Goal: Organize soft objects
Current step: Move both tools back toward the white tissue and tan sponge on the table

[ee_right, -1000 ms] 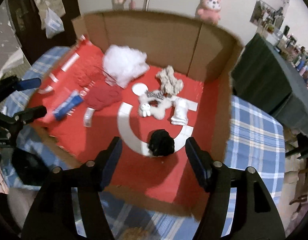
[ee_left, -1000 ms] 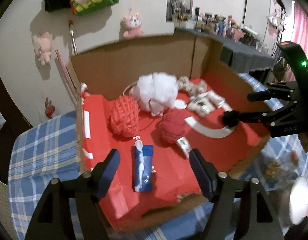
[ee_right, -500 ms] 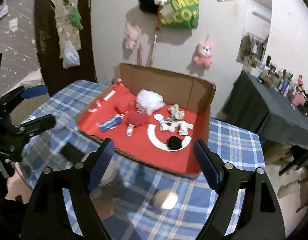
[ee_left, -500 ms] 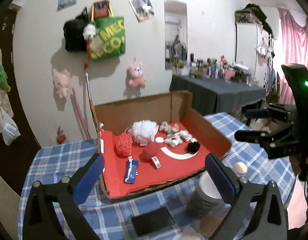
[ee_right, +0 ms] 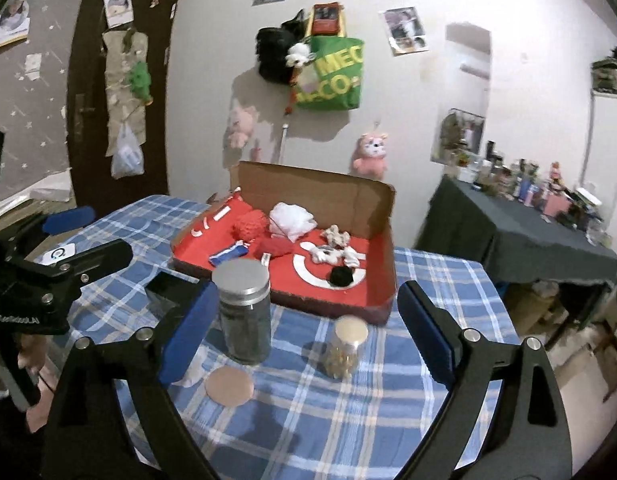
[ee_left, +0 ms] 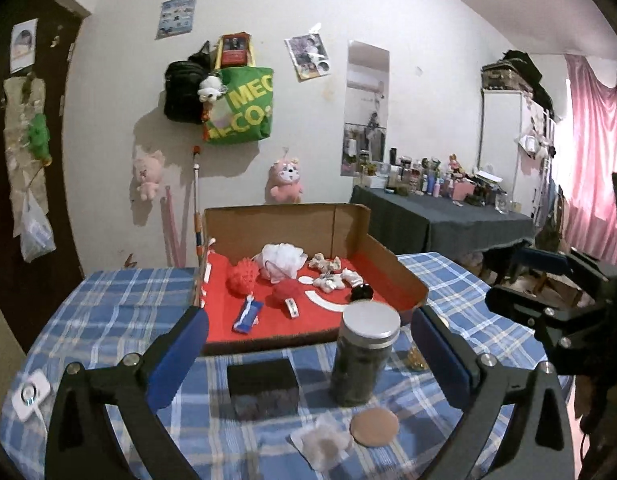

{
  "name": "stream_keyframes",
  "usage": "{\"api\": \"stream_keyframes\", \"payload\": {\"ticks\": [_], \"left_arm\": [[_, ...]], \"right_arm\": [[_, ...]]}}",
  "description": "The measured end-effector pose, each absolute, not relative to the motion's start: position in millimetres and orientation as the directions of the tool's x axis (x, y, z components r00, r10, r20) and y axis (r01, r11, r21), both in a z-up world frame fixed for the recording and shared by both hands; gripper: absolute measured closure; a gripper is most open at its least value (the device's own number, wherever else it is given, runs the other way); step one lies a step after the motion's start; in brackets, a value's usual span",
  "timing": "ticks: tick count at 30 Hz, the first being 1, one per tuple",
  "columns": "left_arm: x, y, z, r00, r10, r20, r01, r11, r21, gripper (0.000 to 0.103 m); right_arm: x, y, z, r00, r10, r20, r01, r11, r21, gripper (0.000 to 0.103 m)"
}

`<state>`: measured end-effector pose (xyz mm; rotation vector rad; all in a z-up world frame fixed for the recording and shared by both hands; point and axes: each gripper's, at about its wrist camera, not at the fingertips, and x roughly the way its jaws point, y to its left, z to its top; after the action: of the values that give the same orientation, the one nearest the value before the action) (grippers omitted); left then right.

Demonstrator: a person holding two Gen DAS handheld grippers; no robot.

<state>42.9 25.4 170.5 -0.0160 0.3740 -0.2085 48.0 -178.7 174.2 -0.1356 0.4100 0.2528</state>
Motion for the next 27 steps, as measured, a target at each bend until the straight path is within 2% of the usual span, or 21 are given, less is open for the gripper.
{"api": "stream_keyframes", "payload": {"ticks": [7,16,21,27], "left_arm": [[12.0,18.2,135.7,0.960,-0.103,-0.262,0.103,0.995,-0.015,0.000],[4.1,14.7,87.5,0.949,-0.090,-0.301,0.083,0.996,-0.035,0.000],[-3.1,13.8,73.6,0.955,-0.073,-0.287,0.068,0.997,-0.026,0.000],[-1.1,11.1,58.5,0.946,-0.059,-0.318,0.059,0.998,-0.012,0.000]], "right_arm": [[17.7,-182.8,133.8,0.941,0.167,-0.295,-0.196,0.978,-0.071,0.011],[0.7,-195.7,86.8,0.963,0.090,-0.256,-0.101,0.994,-0.029,0.011],[1.7,-202.0,65.0,0.951,0.097,-0.294,-0.095,0.995,0.021,0.011],[2.0,-201.8,46.6,0.947,0.061,-0.314,-0.062,0.998,0.007,0.011]]}}
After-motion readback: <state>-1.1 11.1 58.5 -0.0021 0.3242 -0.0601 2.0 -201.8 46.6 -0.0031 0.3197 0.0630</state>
